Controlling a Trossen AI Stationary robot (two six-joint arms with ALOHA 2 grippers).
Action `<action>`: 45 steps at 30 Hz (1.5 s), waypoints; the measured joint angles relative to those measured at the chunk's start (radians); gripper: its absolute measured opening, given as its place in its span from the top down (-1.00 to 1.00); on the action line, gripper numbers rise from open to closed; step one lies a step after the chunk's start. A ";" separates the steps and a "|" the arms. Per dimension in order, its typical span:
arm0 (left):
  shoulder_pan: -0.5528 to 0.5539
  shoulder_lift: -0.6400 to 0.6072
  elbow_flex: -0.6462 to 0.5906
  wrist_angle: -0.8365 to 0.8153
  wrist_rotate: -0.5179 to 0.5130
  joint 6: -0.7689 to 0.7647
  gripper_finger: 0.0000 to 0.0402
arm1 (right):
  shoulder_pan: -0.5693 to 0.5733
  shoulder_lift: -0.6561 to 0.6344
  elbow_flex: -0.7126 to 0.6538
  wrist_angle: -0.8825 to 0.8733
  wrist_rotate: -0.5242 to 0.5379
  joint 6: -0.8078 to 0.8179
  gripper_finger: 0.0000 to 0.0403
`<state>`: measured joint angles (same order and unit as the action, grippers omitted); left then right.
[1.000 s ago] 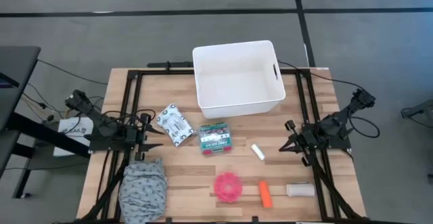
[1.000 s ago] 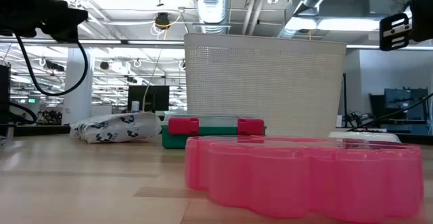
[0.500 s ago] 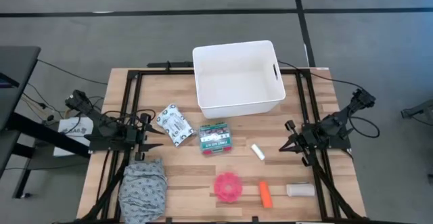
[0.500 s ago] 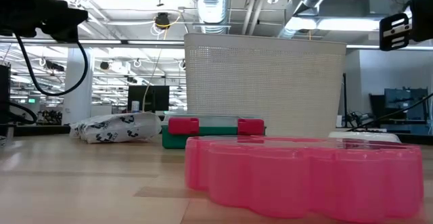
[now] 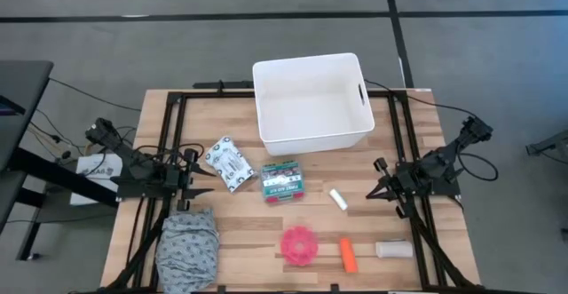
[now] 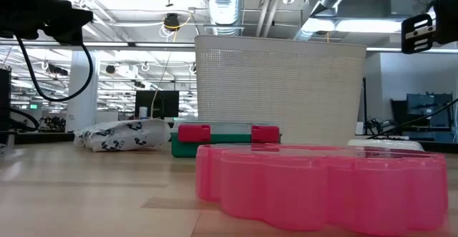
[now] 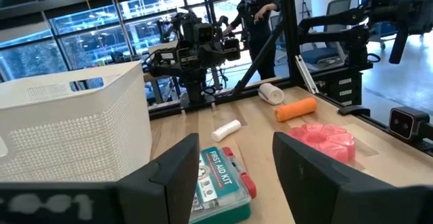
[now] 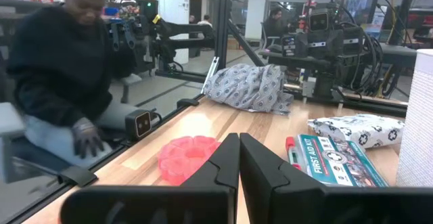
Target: Pick & place medical supplies in basket/bin
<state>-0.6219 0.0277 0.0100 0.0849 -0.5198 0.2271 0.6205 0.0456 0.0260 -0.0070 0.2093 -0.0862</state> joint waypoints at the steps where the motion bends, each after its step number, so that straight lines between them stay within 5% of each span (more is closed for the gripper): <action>1: 0.000 0.000 0.000 0.000 0.000 0.000 0.11 | 0.000 0.000 0.000 0.000 0.000 0.000 0.97; 21: 0.000 0.000 0.000 0.000 0.000 -0.007 0.11 | 0.000 0.000 0.000 0.000 0.000 0.000 0.97; 30: 0.000 0.000 0.000 -0.002 -0.034 0.125 0.11 | 0.000 0.000 0.000 0.000 0.000 0.000 0.97; 37: 0.000 0.000 0.000 -0.001 0.029 -0.204 0.11 | 0.000 0.000 0.000 0.000 0.000 0.000 0.97; 45: 0.000 0.000 0.000 0.000 0.041 -0.248 0.11 | 0.000 0.000 0.000 0.000 0.000 0.000 0.97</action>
<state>-0.6216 0.0273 0.0097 0.0845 -0.4786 -0.0208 0.6202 0.0456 0.0261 -0.0068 0.2096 -0.0860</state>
